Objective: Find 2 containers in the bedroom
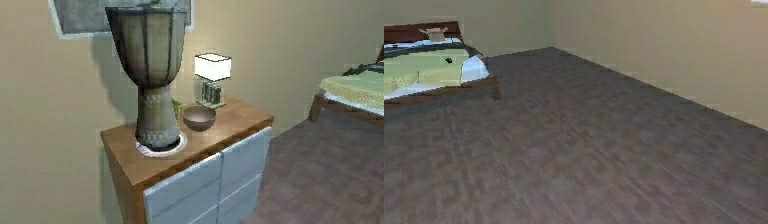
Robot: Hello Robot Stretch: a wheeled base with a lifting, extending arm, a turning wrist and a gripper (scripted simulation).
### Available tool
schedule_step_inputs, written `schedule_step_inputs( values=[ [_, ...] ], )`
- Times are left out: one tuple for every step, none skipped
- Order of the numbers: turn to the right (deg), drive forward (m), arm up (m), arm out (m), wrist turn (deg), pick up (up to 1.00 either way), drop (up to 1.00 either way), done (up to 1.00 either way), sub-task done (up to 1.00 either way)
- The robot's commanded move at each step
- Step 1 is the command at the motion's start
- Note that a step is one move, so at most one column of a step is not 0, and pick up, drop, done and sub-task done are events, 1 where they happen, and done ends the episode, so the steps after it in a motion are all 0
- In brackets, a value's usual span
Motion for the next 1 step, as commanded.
schedule_step_inputs(
  values=[
    [0.0, 0.00, 0.00, 0.00, 0.0, 0.00, 0.00, 1.00, 0.00]
  ],
)
